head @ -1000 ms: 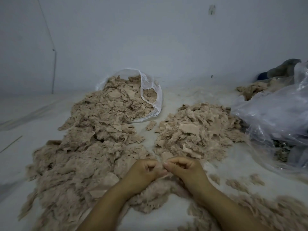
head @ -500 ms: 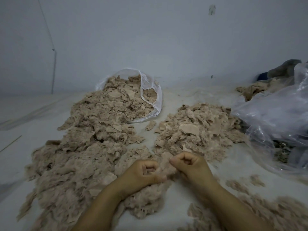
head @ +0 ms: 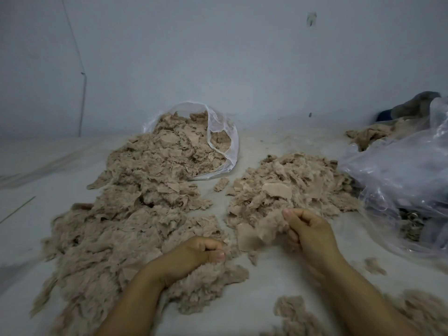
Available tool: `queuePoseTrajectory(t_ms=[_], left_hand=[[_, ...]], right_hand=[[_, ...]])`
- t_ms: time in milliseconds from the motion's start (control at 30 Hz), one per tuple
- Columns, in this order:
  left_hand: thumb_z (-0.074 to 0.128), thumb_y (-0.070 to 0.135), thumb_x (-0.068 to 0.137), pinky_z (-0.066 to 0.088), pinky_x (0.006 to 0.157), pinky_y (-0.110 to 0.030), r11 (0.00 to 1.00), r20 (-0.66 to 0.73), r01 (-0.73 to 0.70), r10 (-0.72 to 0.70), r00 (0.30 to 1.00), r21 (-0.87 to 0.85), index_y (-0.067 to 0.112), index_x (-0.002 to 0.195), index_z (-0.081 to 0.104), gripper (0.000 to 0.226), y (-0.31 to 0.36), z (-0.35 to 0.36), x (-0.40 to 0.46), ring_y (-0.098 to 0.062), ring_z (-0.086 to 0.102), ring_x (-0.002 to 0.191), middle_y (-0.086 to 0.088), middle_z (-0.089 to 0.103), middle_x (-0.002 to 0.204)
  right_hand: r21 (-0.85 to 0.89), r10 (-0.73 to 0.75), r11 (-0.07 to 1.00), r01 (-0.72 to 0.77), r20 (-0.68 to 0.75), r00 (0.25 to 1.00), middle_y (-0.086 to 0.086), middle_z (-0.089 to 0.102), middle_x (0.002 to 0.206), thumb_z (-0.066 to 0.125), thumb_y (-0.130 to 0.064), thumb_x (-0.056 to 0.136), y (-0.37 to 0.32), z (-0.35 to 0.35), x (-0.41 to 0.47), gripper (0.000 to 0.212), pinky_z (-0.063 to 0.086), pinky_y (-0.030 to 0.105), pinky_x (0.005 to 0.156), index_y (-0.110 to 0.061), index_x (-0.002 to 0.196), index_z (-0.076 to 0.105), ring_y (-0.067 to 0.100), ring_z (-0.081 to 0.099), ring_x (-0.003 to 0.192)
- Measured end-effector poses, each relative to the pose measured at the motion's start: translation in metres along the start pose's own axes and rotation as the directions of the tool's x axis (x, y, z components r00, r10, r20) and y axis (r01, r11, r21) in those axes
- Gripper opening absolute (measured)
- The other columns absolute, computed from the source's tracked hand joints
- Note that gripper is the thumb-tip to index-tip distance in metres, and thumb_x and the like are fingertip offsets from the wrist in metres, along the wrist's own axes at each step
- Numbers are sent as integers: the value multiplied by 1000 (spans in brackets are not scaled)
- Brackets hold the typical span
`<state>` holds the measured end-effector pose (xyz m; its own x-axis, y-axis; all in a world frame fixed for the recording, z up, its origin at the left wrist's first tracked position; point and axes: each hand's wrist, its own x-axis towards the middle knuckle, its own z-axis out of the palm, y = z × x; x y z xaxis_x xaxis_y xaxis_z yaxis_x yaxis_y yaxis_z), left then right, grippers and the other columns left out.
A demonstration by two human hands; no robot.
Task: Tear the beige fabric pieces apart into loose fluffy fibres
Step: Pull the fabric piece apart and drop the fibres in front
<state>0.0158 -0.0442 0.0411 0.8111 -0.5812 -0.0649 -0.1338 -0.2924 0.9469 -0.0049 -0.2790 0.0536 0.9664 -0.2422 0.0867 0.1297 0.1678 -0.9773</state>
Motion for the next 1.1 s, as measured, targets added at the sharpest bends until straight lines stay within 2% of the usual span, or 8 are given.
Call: queuePoseTrajectory(t_ms=[200, 300, 400, 667, 867, 967, 1033, 1100], left_hand=[[50, 19, 87, 40, 71, -8, 995, -77, -59, 53, 996, -84, 12, 75, 56, 16, -3, 0, 3, 4, 53, 67, 14, 58, 65], [50, 23, 85, 40, 68, -9, 988, -48, -87, 81, 996, -126, 13, 73, 55, 16, -1, 1, 2, 4, 52, 63, 15, 58, 63], [57, 23, 90, 40, 61, -14, 976, -27, -108, 105, 994, -189, 11, 73, 56, 21, -2, 3, 1, -1, 50, 60, 12, 57, 64], [51, 25, 87, 37, 57, -9, 991, -79, -120, 115, 990, -60, 16, 70, 52, 19, -3, -2, -2, 6, 44, 57, 19, 48, 58], [70, 60, 68, 39, 72, -1, 992, -31, -105, 107, 994, 77, 44, 81, 68, 20, 7, -2, -8, 14, 59, 83, 29, 67, 85], [81, 45, 67, 34, 61, 0, 952, 13, -69, 69, 998, 297, 28, 90, 65, 33, 1, 0, -6, 7, 57, 95, 19, 63, 98], [81, 36, 71, 35, 63, 3, 960, 21, -66, 62, 998, 274, 28, 94, 61, 31, -1, 1, -5, 15, 44, 104, 21, 54, 106], [73, 55, 67, 37, 77, 2, 993, -28, -4, 7, 1000, 116, 36, 109, 64, 47, 5, 4, -7, 20, 51, 101, 31, 62, 108]], right_hand=[[235, 51, 969, -72, 92, 994, 7, 72, 81, 56, -5, 93, -32, 11, 19, 13, 56, 20, 59, -12, 103, 60, 13, 69, 70], [-219, 151, 973, -65, 399, 904, 0, 74, 89, 66, -20, 88, -16, 16, 5, 26, 54, 18, 64, -17, 113, 64, 11, 69, 74], [-471, 225, 871, 144, 640, 734, -19, 71, 75, 77, -20, 79, 8, 25, -16, 17, 44, 6, 62, -30, 89, 68, -7, 64, 67], [-142, 157, 984, -107, 415, 896, 6, 64, 60, 66, 11, 78, 17, 21, -12, 18, 57, 29, 55, -4, 68, 64, 16, 59, 49], [-111, -82, 986, 128, 353, 932, 2, 65, 62, 61, 25, 74, 22, 14, -9, 38, 52, 24, 52, -10, 61, 66, 16, 61, 56], [-149, -211, 953, 265, 306, 929, 5, 68, 66, 36, 39, 61, 25, 10, -6, 63, 46, 19, 64, -15, 51, 66, 13, 61, 65], [-130, -222, 954, 269, 296, 929, 4, 68, 66, 28, 39, 56, 25, 8, -6, 65, 46, 19, 65, -15, 49, 64, 11, 62, 66], [-124, -227, 953, 278, 316, 921, 3, 69, 69, 30, 40, 54, 24, 7, -7, 64, 46, 18, 66, -15, 49, 62, 9, 64, 69]])
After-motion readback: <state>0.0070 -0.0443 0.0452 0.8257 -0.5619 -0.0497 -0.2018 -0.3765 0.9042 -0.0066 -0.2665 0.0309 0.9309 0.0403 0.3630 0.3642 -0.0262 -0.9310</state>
